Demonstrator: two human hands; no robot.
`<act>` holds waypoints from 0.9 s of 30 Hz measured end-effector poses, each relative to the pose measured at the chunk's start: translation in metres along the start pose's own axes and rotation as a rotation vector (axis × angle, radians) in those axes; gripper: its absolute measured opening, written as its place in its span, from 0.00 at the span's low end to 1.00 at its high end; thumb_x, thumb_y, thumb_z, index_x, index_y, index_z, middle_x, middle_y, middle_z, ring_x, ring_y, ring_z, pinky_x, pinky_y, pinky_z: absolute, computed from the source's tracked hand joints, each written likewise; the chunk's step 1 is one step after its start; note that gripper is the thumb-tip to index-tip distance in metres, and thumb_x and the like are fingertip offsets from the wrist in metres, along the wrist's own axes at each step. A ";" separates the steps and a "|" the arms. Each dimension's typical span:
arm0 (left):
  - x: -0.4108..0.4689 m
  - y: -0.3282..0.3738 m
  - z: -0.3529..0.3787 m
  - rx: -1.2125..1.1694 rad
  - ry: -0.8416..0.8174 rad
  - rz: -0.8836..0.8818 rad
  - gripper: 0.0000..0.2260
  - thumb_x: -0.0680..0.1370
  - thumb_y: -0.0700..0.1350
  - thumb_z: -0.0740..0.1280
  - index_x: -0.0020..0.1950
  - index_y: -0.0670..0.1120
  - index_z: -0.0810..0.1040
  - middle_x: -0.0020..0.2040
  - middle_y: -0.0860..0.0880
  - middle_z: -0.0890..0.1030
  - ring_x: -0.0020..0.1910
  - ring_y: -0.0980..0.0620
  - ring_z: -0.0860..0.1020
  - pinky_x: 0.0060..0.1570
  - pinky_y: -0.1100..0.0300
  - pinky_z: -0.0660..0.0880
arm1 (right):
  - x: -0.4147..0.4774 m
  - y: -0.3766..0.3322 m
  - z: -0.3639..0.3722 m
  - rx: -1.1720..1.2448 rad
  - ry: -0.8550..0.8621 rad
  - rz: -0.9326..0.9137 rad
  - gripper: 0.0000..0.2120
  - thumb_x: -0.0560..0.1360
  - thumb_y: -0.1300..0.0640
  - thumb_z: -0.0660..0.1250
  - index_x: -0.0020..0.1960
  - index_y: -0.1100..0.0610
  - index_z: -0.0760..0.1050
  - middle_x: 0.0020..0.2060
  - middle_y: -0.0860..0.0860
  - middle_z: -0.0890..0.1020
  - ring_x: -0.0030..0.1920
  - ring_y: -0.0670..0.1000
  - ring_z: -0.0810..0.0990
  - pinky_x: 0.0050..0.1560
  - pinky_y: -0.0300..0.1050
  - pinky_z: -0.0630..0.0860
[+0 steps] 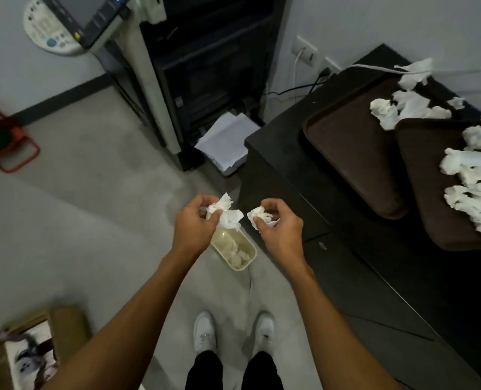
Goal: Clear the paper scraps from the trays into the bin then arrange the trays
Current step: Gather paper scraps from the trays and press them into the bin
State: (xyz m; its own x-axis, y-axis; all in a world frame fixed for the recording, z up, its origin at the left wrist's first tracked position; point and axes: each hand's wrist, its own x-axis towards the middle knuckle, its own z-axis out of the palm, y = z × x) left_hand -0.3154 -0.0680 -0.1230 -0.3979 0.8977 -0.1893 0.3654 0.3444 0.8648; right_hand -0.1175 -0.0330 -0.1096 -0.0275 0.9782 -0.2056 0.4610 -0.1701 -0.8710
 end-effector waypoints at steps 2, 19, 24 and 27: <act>0.002 -0.019 0.007 0.004 0.010 0.023 0.11 0.78 0.41 0.72 0.57 0.54 0.81 0.50 0.61 0.82 0.44 0.63 0.81 0.43 0.70 0.78 | 0.012 0.023 0.015 -0.042 -0.023 -0.012 0.16 0.73 0.63 0.77 0.59 0.53 0.81 0.51 0.43 0.82 0.49 0.40 0.82 0.53 0.34 0.79; 0.071 -0.242 0.124 0.091 0.086 -0.239 0.10 0.76 0.45 0.73 0.58 0.50 0.84 0.54 0.48 0.83 0.49 0.49 0.82 0.52 0.56 0.79 | 0.105 0.253 0.144 -0.262 -0.199 0.109 0.15 0.74 0.64 0.75 0.59 0.53 0.81 0.56 0.50 0.81 0.52 0.49 0.83 0.42 0.19 0.72; 0.094 -0.301 0.141 0.111 0.088 -0.263 0.10 0.77 0.43 0.72 0.58 0.49 0.83 0.54 0.48 0.82 0.48 0.49 0.81 0.49 0.61 0.75 | 0.129 0.315 0.195 -0.339 -0.180 0.102 0.15 0.74 0.63 0.75 0.59 0.53 0.81 0.58 0.49 0.81 0.53 0.49 0.83 0.42 0.20 0.70; 0.102 -0.328 0.146 0.125 0.082 -0.269 0.10 0.77 0.43 0.72 0.58 0.48 0.83 0.55 0.47 0.81 0.47 0.50 0.80 0.47 0.64 0.73 | 0.135 0.347 0.226 -0.432 -0.218 0.094 0.16 0.76 0.58 0.74 0.64 0.52 0.79 0.61 0.50 0.80 0.59 0.50 0.80 0.52 0.30 0.76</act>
State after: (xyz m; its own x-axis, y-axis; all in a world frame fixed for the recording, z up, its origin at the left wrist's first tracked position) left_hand -0.3530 -0.0488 -0.4936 -0.5596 0.7459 -0.3613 0.3364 0.6028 0.7235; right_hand -0.1621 0.0132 -0.5404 -0.1318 0.9058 -0.4027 0.7945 -0.1464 -0.5894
